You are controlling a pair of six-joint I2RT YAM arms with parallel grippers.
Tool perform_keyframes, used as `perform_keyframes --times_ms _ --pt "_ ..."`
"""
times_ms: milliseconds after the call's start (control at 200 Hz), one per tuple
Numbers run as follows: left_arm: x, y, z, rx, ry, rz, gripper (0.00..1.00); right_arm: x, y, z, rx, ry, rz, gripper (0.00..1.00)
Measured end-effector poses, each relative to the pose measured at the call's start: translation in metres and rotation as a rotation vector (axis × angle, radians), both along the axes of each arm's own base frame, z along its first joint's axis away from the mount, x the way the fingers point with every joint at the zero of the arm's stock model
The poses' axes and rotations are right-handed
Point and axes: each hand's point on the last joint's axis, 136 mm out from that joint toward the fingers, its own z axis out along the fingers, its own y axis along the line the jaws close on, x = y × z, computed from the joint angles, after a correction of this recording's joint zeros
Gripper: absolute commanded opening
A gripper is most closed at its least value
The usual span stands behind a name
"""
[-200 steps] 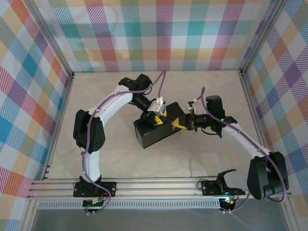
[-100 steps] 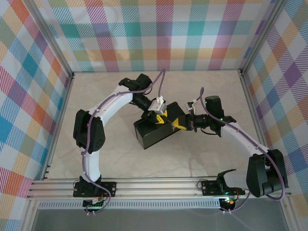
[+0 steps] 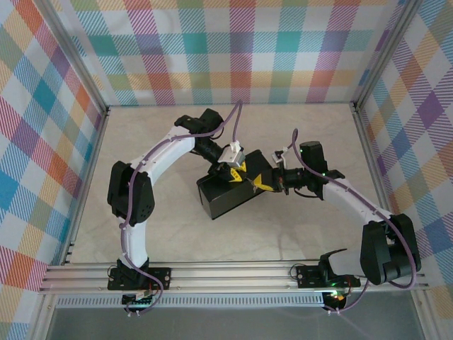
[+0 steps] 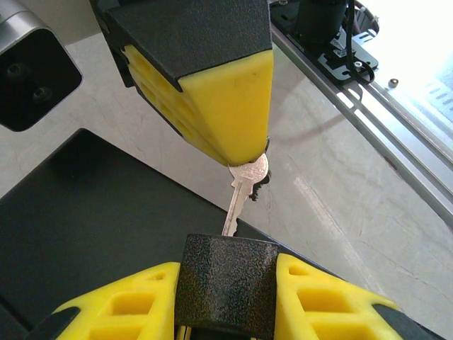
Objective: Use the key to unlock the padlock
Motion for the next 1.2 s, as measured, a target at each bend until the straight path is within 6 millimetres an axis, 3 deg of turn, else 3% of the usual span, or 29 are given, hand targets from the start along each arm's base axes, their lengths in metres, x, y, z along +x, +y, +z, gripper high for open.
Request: perform_keyframes --times_ms 365,1200 --pt "0.002 -0.002 0.000 -0.011 0.016 0.015 0.30 -0.011 -0.003 -0.002 0.003 0.004 0.004 0.00" --pt "0.001 -0.004 0.000 -0.037 0.030 0.014 0.30 -0.001 -0.003 -0.003 0.022 0.001 -0.007 0.00"
